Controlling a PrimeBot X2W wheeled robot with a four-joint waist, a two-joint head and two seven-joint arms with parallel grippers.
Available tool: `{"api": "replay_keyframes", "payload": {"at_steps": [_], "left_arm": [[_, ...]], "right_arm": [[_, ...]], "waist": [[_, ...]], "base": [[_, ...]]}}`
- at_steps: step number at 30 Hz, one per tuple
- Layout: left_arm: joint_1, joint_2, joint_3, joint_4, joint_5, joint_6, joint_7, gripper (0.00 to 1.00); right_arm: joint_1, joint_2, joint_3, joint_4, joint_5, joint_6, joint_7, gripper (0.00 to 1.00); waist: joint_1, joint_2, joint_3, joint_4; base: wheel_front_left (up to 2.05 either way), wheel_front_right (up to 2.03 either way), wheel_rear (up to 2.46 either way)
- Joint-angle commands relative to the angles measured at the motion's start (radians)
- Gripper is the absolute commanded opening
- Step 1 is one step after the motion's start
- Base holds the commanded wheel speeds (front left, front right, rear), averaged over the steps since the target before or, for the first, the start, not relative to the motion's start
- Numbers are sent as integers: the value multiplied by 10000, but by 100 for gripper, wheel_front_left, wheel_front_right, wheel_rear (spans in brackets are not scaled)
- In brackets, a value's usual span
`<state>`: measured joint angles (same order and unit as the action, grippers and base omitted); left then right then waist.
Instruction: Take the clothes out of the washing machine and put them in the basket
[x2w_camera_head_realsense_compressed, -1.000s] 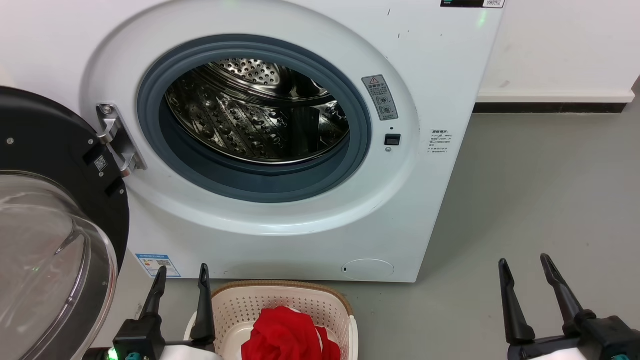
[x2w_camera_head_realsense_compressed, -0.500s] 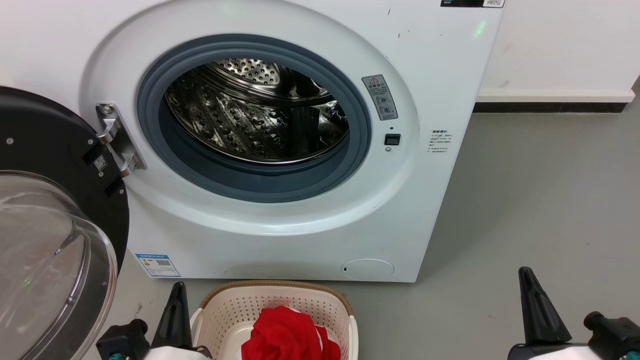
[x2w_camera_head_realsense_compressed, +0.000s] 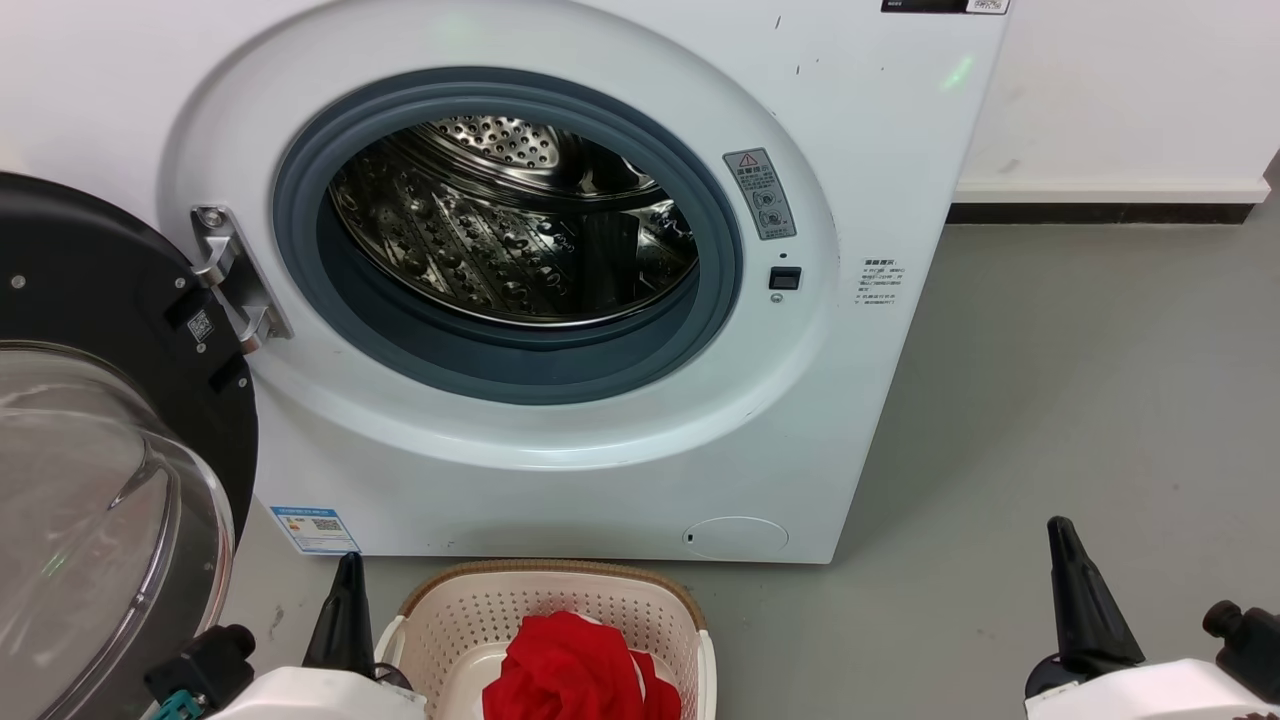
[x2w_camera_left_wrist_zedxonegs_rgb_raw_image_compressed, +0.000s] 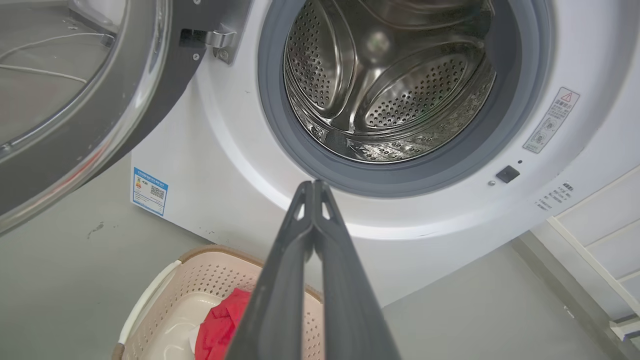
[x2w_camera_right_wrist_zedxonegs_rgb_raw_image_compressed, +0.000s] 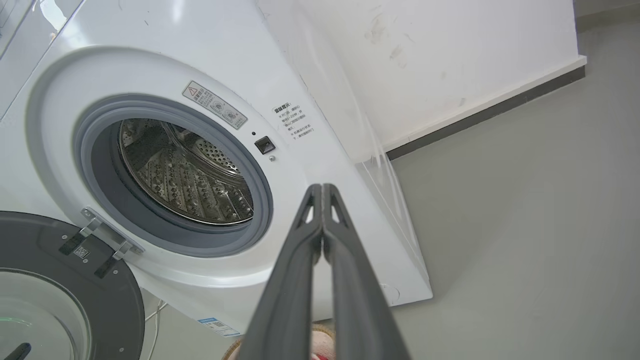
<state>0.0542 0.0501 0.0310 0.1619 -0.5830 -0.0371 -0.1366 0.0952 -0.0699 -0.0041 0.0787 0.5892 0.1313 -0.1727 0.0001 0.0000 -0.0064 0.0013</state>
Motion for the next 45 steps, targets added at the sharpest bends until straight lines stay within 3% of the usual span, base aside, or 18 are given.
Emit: {"api": "replay_keyframes", "payload": {"at_steps": [1,22,45], "left_arm": [[-261,5,42,-90,-310,-72,51,0],[-704,4,287,176,-3281,-337,789,0],[-1088,2,499,423,-5900,-573,1441,0]], "right_arm": [[-302,-98,-14,-57,339,-1,69,0],[-828,-176,-122,433,3469,-2,730,0],[-1326,-189,-293,881,6164,-4,1379,0]], "waist": [[0,0,1,0],[0,0,21,-3],[0,0,44,-6]], "base": [[0,0,0],[0,0,0],[0,0,0]]}}
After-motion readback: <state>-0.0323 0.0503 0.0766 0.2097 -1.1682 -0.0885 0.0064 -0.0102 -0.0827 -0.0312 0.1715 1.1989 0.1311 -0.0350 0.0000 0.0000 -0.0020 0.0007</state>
